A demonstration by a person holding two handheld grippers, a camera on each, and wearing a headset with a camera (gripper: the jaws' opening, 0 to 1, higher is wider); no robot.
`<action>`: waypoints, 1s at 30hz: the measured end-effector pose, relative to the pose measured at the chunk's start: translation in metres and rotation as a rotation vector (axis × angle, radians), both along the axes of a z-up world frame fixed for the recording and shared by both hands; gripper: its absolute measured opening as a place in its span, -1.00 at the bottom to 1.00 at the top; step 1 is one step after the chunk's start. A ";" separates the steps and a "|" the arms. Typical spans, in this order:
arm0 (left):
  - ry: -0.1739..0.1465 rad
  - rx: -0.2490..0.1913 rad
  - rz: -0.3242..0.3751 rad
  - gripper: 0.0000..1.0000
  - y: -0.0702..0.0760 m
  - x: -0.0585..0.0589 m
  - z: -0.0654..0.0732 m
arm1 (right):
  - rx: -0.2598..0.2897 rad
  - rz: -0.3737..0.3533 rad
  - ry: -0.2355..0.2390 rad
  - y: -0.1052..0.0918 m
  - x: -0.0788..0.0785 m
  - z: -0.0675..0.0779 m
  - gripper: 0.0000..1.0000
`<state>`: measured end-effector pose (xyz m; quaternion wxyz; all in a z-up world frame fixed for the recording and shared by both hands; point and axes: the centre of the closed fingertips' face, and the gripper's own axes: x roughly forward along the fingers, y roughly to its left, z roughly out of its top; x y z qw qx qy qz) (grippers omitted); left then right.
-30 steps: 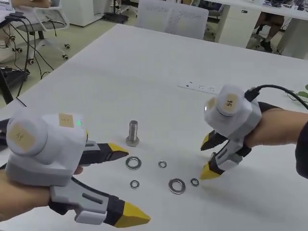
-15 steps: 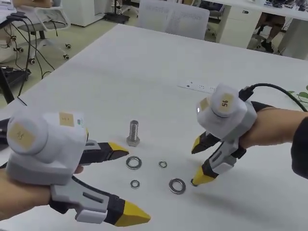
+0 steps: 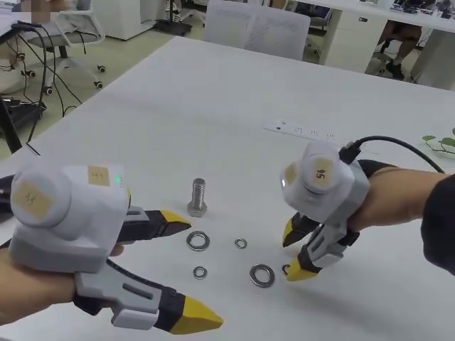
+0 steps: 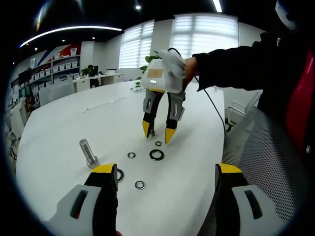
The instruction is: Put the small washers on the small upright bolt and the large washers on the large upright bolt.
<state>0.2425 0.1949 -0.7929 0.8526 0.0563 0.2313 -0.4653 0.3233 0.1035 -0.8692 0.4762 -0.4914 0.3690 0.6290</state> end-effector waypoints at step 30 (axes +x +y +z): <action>-0.002 0.002 0.000 0.61 0.000 -0.001 0.001 | -0.044 0.045 -0.035 -0.005 -0.004 -0.010 -0.63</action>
